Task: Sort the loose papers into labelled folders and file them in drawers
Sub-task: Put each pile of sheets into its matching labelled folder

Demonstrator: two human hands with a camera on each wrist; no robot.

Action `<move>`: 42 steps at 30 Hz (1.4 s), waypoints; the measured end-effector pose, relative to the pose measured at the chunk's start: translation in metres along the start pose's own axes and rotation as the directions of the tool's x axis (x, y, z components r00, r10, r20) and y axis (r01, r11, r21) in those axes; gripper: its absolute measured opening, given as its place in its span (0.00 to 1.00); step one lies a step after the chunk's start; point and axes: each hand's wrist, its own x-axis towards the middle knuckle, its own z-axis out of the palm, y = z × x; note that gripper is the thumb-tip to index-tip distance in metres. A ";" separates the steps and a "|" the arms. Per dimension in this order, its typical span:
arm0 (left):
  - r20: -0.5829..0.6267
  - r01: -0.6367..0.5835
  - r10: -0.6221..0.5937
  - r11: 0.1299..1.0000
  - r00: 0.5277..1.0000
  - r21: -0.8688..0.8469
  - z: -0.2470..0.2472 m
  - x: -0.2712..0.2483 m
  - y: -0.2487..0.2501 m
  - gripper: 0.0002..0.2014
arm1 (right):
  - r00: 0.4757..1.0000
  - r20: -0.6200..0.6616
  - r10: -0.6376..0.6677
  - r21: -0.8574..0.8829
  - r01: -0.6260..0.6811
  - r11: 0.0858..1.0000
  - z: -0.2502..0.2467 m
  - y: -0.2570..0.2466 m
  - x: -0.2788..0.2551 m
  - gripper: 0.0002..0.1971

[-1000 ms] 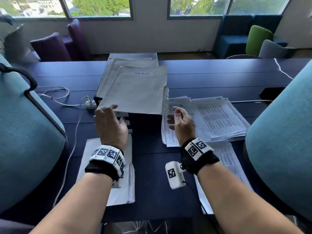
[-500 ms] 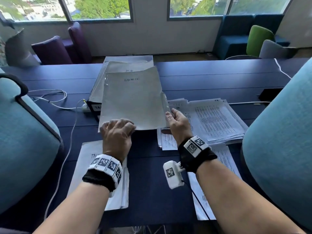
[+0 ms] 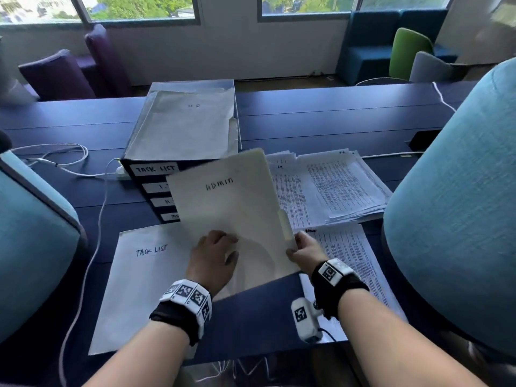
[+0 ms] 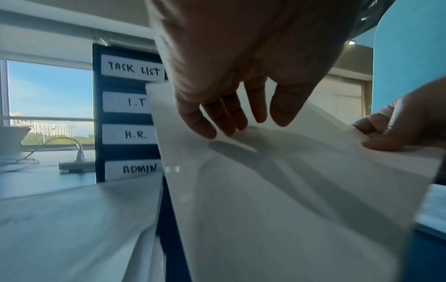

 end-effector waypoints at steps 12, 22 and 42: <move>0.620 0.457 -0.224 0.855 0.752 -0.246 0.042 -0.036 0.021 0.41 | 0.980 0.147 0.137 0.016 -0.141 0.990 0.023 0.047 -0.038 0.07; 0.594 0.614 -0.239 0.536 0.768 -0.579 0.017 -0.032 0.026 0.26 | 1.000 0.018 -0.008 0.041 0.008 0.999 0.023 0.033 -0.051 0.24; 0.014 0.822 -0.822 0.569 0.569 0.036 -0.059 -0.074 -0.094 0.37 | 0.970 0.242 0.023 -0.835 0.196 0.514 0.059 0.052 -0.061 0.36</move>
